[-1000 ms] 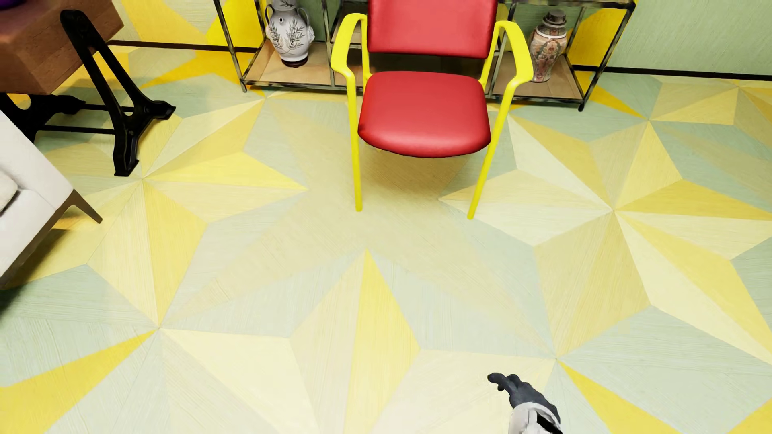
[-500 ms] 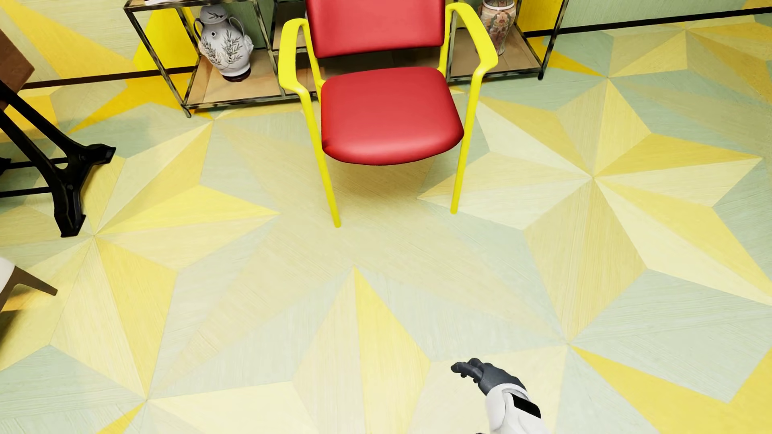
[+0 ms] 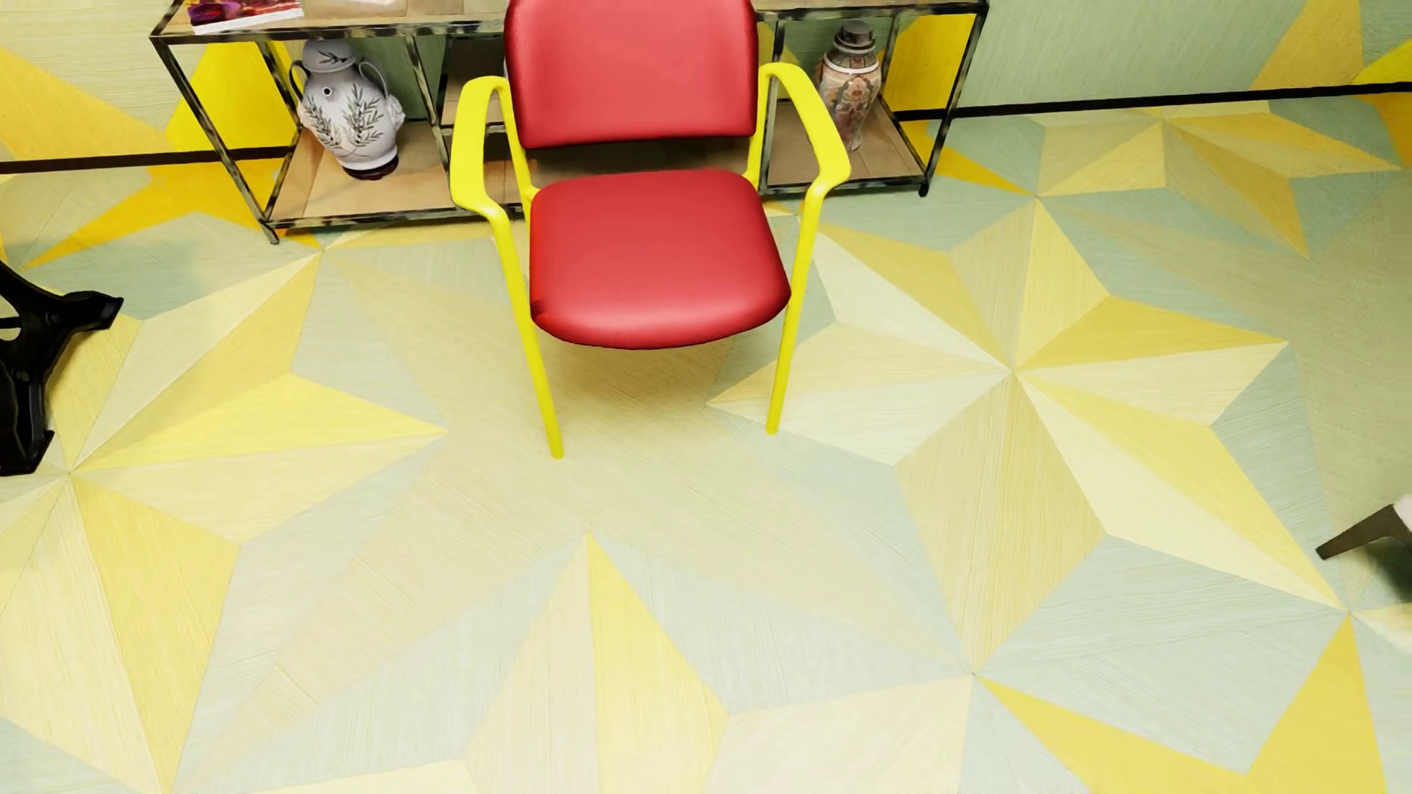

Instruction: Move towards officechair

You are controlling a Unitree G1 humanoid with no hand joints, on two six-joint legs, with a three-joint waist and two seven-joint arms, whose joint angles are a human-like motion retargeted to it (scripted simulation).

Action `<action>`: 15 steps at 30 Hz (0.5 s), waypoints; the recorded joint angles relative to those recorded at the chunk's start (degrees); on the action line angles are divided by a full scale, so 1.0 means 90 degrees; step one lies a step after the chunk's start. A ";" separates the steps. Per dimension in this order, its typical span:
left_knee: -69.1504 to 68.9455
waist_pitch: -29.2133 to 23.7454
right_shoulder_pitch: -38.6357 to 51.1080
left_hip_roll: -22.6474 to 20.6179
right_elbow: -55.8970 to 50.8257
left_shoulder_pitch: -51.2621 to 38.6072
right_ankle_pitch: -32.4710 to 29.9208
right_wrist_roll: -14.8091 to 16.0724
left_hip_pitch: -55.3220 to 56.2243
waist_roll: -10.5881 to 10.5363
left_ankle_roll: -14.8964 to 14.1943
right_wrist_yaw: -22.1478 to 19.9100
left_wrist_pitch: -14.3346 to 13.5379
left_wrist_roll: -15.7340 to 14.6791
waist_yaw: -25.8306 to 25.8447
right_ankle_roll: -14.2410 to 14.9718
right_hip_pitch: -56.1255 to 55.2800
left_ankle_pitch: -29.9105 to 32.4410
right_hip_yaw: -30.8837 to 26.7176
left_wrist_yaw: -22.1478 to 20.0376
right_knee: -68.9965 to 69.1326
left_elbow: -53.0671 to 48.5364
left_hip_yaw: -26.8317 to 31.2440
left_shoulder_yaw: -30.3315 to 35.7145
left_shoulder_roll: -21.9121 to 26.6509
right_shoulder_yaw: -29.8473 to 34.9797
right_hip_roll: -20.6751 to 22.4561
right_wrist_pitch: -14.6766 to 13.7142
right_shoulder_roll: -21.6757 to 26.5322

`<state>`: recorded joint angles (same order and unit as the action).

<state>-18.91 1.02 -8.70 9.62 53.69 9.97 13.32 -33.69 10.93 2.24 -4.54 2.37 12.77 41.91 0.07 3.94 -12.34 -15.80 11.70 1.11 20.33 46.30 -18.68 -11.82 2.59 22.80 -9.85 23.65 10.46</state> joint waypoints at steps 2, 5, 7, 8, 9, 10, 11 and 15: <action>-0.0092 0.0000 0.0359 0.0147 -0.0257 -0.0024 0.0048 -0.0078 -0.0074 -0.0035 -0.0052 -0.0167 0.0276 0.0138 0.0032 -0.0041 0.0009 -0.0050 -0.0108 0.0206 0.0074 0.0282 -0.0104 0.0063 -0.0092 0.0019 0.0127 -0.0101 -0.0071; -0.0120 -0.0005 0.0775 0.0289 -0.0823 0.0025 0.0098 -0.0005 -0.0188 -0.0092 -0.0104 -0.0633 0.0267 0.0128 0.0023 -0.0092 0.0030 -0.0081 -0.0205 0.0100 0.0144 0.0300 -0.0205 -0.0031 -0.0181 -0.0046 0.0262 -0.0487 -0.0203; -0.0133 -0.0003 0.0991 0.0351 -0.1087 0.0049 0.0105 -0.0004 -0.0225 -0.0126 -0.0131 -0.0779 0.0139 0.0138 -0.0003 -0.0118 0.0067 -0.0091 -0.0218 -0.0008 0.0129 0.0166 -0.0218 -0.0002 -0.0216 -0.0012 0.0325 -0.0611 -0.0283; -0.0146 -0.0001 0.1080 0.0371 -0.1190 0.0046 0.0103 -0.0007 -0.0222 -0.0142 -0.0141 -0.0800 0.0060 0.0113 -0.0024 -0.0130 0.0084 -0.0094 -0.0206 -0.0011 0.0114 0.0066 -0.0204 0.0016 -0.0220 0.0018 0.0345 -0.0647 -0.0309; -0.0159 0.0000 0.1153 0.0382 -0.1260 0.0039 0.0101 -0.0017 -0.0209 -0.0158 -0.0146 -0.0805 0.0000 0.0095 -0.0043 -0.0139 0.0096 -0.0093 -0.0185 -0.0022 0.0104 -0.0044 -0.0181 0.0042 -0.0210 0.0062 0.0354 -0.0672 -0.0320; -0.0170 0.0001 0.1214 0.0386 -0.1289 0.0026 0.0103 -0.0038 -0.0188 -0.0173 -0.0149 -0.0781 -0.0040 0.0075 -0.0061 -0.0146 0.0097 -0.0091 -0.0160 -0.0042 0.0105 -0.0152 -0.0152 0.0068 -0.0195 0.0119 0.0356 -0.0684 -0.0317; -0.0177 0.0001 0.1265 0.0384 -0.1278 0.0009 0.0109 -0.0053 -0.0166 -0.0187 -0.0151 -0.0735 -0.0055 0.0057 -0.0077 -0.0153 0.0089 -0.0087 -0.0135 -0.0087 0.0119 -0.0251 -0.0124 0.0092 -0.0177 0.0173 0.0350 -0.0674 -0.0312; -0.0117 0.0003 0.1303 0.0313 -0.0922 -0.0054 0.0108 -0.0026 -0.0091 -0.0231 -0.0141 -0.0608 -0.0106 -0.0014 -0.0107 -0.0167 0.0047 -0.0029 -0.0031 -0.0197 0.0147 -0.0487 -0.0013 0.0233 -0.0058 0.0344 0.0286 -0.0540 -0.0245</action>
<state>-19.96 1.04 3.02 12.43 45.39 9.49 14.29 -33.92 10.12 0.16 -5.81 -3.10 11.81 41.78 -0.90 2.44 -11.91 -16.07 11.42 -0.67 21.66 41.93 -18.79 -9.72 2.07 25.90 -7.27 18.79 8.26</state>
